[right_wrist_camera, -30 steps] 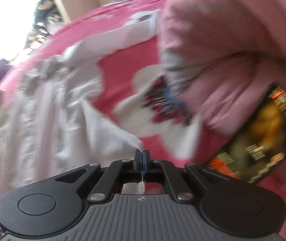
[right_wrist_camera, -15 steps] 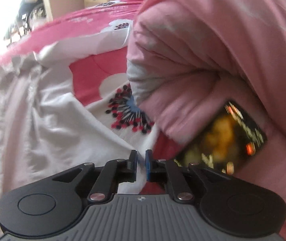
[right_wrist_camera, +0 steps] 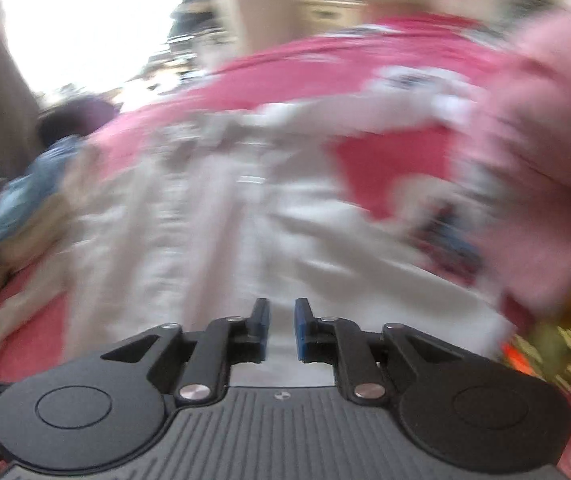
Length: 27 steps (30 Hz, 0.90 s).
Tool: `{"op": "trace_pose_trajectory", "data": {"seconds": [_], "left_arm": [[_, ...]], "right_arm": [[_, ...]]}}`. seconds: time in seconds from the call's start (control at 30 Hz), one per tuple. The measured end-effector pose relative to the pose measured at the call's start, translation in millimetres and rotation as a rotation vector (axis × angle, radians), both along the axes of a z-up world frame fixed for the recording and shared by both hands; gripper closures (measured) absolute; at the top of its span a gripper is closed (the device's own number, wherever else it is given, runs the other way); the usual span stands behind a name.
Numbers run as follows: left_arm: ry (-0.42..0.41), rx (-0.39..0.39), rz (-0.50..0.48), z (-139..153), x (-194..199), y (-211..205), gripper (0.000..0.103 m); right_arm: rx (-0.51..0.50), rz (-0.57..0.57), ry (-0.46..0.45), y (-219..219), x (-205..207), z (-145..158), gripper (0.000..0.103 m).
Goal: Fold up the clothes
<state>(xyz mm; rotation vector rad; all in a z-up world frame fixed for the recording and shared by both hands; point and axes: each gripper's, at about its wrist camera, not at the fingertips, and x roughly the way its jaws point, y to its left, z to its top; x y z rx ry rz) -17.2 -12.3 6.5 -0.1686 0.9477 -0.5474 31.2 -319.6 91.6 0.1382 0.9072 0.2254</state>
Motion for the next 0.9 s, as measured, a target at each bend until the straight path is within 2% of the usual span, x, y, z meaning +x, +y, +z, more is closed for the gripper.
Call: {"op": "trace_pose_trajectory", "data": {"seconds": [0.13, 0.23, 0.37, 0.47, 0.57, 0.6, 0.77, 0.9], "left_arm": [[-0.006, 0.003, 0.128, -2.3, 25.8, 25.9, 0.083], [-0.025, 0.033, 0.225, -7.1, 49.9, 47.9, 0.084], [-0.049, 0.037, 0.331, -18.0, 85.7, 72.2, 0.083], [-0.076, 0.053, 0.389, -25.4, 113.0, 82.9, 0.079], [-0.101, 0.095, 0.409, -31.9, 134.3, 87.1, 0.075], [-0.102, 0.106, 0.399, -34.5, 141.0, 87.0, 0.070], [-0.145, 0.118, 0.407, -43.4, 151.1, 88.4, 0.071], [-0.179, 0.149, 0.432, -46.1, 150.1, 87.0, 0.084]], "right_arm": [[0.010, 0.150, 0.001, 59.0, 49.6, -8.6, 0.077], [0.031, 0.189, 0.036, 89.3, 91.5, -19.1, 0.077], [0.113, 0.152, 0.104, 106.0, 148.3, -41.4, 0.060], [0.160, 0.087, 0.154, 109.1, 186.7, -59.1, 0.060], [0.150, 0.063, 0.142, 119.6, 215.1, -68.7, 0.060], [0.140, 0.065, 0.133, 125.1, 223.1, -70.4, 0.060], [0.113, 0.074, 0.106, 150.6, 258.9, -77.8, 0.060], [0.155, 0.027, 0.116, 162.5, 293.3, -86.3, 0.060]]}}
